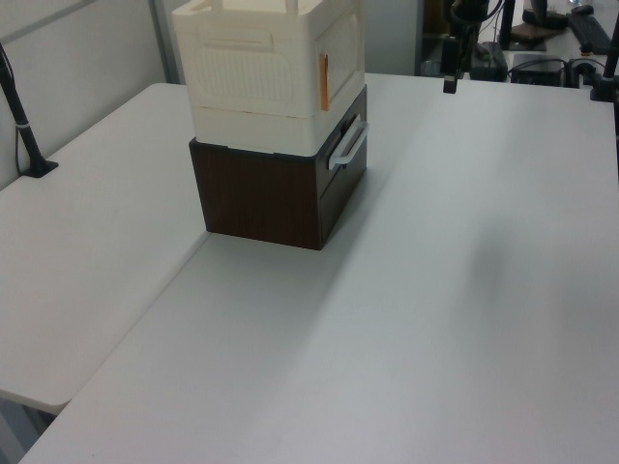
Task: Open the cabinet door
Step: 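Move the gripper toward the orange tab on the cream cabinet door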
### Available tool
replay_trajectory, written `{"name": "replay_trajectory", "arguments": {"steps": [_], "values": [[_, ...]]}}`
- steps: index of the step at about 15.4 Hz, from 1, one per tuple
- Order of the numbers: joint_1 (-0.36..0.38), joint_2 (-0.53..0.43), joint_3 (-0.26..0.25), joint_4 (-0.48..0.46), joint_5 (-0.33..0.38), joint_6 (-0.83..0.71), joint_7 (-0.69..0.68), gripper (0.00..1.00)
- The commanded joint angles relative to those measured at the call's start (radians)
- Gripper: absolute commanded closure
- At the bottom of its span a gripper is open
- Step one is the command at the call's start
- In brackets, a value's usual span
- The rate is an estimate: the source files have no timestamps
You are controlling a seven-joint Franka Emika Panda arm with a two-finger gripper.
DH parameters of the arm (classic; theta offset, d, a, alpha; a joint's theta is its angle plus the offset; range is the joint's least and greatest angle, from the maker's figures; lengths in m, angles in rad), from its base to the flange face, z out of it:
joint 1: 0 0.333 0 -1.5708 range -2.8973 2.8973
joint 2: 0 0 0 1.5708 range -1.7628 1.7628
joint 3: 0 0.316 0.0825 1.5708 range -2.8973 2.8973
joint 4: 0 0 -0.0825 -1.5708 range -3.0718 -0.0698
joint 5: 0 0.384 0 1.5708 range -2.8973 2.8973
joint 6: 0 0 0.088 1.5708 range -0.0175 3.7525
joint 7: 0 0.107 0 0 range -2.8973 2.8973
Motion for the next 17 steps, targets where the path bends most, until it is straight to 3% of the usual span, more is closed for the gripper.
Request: {"name": "replay_trajectory", "arguments": {"steps": [1,11,17], "values": [[-0.002,0.008,0.01,0.02,-0.004,-0.03,0.018,0.0],[0.003,0.029,0.012,0.025,-0.001,-0.003,0.02,0.0],[0.033,0.1,0.015,0.132,0.025,0.126,0.05,0.0]]}}
